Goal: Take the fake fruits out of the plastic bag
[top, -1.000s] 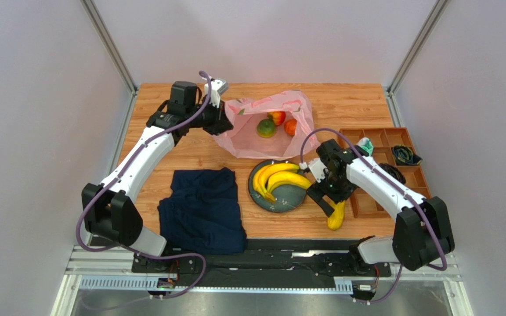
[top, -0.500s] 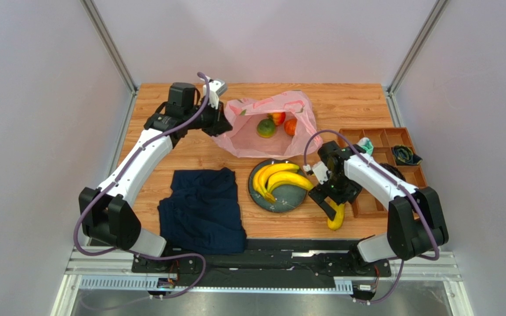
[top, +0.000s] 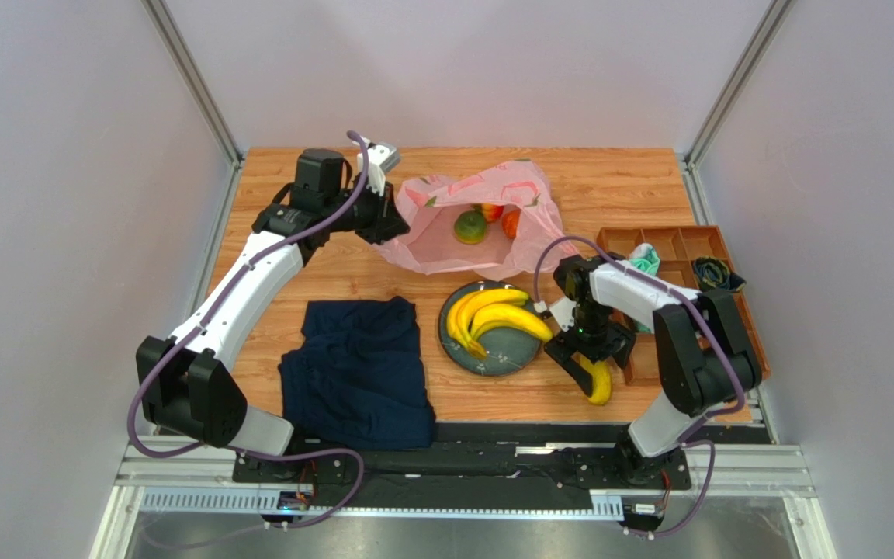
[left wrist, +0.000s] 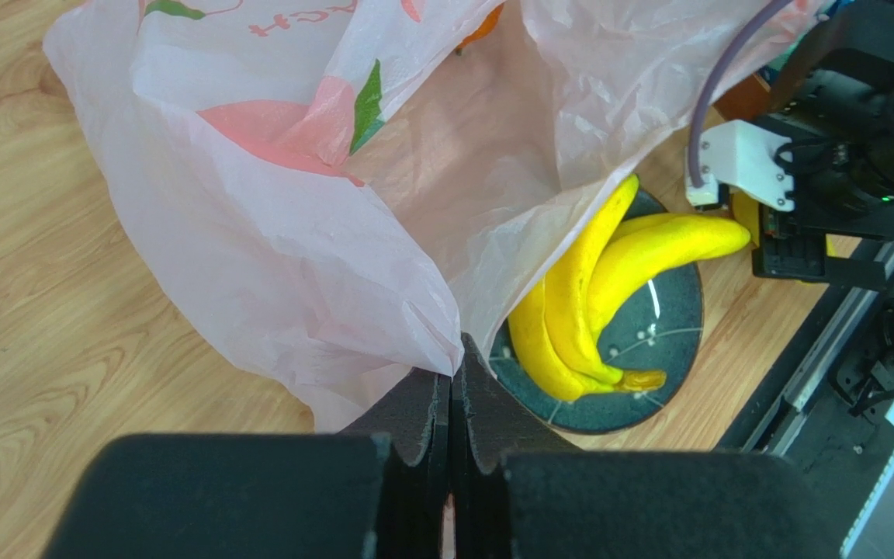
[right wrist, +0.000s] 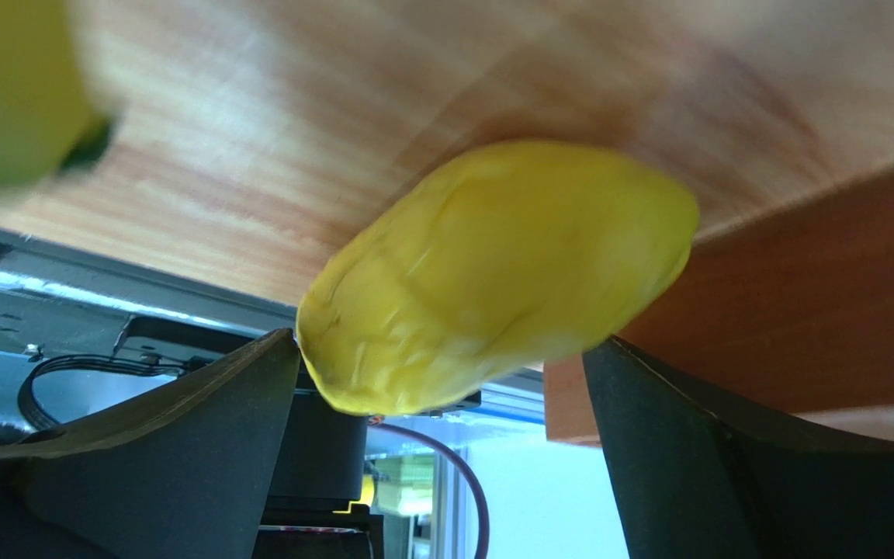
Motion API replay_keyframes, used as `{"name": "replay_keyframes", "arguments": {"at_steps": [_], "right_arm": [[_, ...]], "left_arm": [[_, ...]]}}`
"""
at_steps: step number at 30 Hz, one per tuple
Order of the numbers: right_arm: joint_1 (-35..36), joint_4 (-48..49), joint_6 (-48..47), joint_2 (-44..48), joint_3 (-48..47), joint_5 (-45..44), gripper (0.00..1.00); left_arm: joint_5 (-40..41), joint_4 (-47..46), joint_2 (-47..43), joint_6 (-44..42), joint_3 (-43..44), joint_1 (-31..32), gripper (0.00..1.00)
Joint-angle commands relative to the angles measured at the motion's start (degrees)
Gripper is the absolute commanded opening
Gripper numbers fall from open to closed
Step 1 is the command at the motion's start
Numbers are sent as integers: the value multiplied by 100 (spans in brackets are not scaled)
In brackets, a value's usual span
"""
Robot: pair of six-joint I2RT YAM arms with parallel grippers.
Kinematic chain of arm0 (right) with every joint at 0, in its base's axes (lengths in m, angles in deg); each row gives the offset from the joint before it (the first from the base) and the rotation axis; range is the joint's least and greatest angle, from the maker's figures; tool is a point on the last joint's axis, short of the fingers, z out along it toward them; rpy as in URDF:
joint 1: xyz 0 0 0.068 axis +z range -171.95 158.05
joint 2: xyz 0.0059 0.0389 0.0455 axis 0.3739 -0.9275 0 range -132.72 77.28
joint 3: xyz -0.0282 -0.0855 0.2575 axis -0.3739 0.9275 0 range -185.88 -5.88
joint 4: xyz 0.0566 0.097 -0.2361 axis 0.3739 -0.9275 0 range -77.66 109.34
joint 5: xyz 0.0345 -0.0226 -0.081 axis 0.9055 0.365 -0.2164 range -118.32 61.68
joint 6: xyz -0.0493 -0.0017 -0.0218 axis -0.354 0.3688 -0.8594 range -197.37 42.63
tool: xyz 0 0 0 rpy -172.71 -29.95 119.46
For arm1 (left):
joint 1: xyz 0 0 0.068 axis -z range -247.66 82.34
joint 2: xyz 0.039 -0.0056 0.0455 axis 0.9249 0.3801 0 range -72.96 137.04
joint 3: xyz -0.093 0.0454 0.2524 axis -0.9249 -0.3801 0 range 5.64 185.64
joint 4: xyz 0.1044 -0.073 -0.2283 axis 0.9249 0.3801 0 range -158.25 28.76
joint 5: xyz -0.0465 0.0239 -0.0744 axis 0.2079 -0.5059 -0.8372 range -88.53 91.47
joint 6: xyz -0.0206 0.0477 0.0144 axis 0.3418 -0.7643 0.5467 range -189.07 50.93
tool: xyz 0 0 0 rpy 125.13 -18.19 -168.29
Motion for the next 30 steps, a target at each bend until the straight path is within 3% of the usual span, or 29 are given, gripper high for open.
{"name": "replay_keyframes", "arguments": {"at_steps": [1, 7, 10, 16, 30], "right_arm": [[-120, 91, -25, -443, -367, -207, 96], [-120, 82, -25, -250, -798, 118, 77], [-112, -23, -130, 22, -781, 197, 63], [-41, -252, -236, 426, -728, 662, 46], [301, -551, -456, 1411, -1124, 1797, 33]], "left_arm": [[-70, -101, -228, -140, 30, -33, 0], [-44, -57, -254, -193, 39, -33, 0], [-44, -66, -210, -193, 48, -33, 0], [-70, -74, -105, -193, 136, -33, 0], [-88, -57, 89, -193, 329, -33, 0]]}}
